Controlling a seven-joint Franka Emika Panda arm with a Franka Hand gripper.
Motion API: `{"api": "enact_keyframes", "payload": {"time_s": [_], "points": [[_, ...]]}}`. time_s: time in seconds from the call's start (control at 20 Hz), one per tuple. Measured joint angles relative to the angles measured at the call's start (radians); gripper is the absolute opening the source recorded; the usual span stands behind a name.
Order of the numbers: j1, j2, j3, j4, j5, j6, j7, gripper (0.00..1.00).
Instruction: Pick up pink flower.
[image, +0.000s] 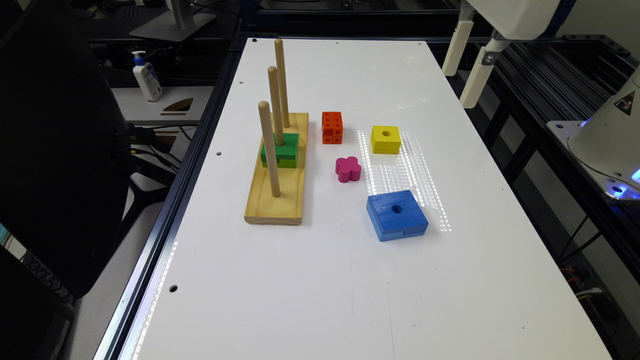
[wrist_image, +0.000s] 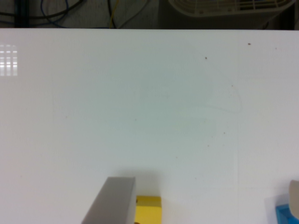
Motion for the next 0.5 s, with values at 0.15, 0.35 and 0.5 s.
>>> {"api": "enact_keyframes", "payload": {"time_s": [0.15, 0.35, 0.5], "points": [[0.000, 0.005, 0.002, 0.010, 0.0000, 0.001, 0.000, 1.00], [0.001, 0.033, 0.007, 0.037, 0.0006, 0.006, 0.003, 1.00], [0.001, 0.070, 0.012, 0.061, 0.0012, 0.018, 0.006, 1.00]]}}
